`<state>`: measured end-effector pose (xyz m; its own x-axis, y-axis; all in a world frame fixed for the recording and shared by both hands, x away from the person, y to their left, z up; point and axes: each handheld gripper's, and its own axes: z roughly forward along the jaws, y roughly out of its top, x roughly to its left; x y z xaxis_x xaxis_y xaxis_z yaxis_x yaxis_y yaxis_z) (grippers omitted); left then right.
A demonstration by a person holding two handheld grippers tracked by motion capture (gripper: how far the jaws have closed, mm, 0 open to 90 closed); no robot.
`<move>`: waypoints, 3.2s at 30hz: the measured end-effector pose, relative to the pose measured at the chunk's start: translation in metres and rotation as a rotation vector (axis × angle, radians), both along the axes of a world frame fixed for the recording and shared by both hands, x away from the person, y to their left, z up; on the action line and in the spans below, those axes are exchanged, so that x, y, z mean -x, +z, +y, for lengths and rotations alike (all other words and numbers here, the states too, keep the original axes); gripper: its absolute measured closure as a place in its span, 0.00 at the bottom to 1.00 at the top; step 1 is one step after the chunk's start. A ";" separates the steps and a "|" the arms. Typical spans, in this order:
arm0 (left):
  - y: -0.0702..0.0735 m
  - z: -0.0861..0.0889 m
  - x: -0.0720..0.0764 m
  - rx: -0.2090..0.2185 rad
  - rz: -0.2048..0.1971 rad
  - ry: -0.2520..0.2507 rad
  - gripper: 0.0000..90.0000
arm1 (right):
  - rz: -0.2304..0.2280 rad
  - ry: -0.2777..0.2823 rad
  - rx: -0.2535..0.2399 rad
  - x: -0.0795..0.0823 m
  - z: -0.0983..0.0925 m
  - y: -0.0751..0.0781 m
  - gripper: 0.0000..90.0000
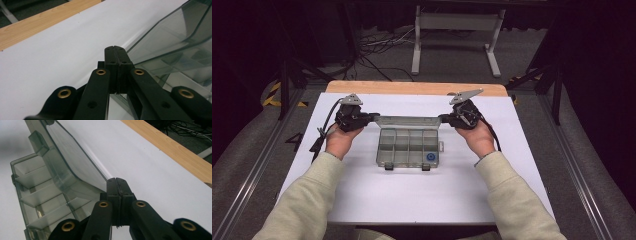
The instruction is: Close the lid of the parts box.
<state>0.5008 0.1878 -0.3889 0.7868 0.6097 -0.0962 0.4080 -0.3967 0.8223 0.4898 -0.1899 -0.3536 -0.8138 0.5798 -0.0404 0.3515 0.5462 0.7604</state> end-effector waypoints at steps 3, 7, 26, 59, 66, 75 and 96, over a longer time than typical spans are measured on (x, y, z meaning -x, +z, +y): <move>-0.001 0.000 0.002 0.008 0.008 -0.005 0.99 | 0.003 0.003 -0.003 0.002 0.000 -0.001 1.00; -0.004 -0.002 0.006 -0.001 0.016 -0.021 1.00 | 0.013 0.033 -0.004 0.007 0.004 -0.004 1.00; -0.001 -0.003 0.032 -0.084 0.109 -0.200 0.99 | 0.117 0.163 0.074 0.032 0.017 -0.013 1.00; -0.007 -0.021 0.044 -0.274 0.222 -0.324 0.99 | 0.254 0.270 0.260 0.043 0.041 -0.025 1.00; -0.007 -0.022 0.045 -0.281 0.222 -0.324 0.99 | 0.257 0.275 0.270 0.043 0.043 -0.027 1.00; -0.007 -0.024 0.047 -0.289 0.215 -0.336 0.99 | 0.231 0.274 0.286 0.047 0.044 -0.029 1.00; -0.013 -0.036 0.053 -0.303 0.221 -0.345 1.00 | 0.201 0.263 0.263 0.053 0.044 -0.038 1.00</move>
<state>0.4474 0.1517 -0.4021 0.9282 0.3441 -0.1419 0.3621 -0.7465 0.5583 0.4368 -0.1457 -0.3912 -0.9394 0.3424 0.0150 0.3011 0.8033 0.5138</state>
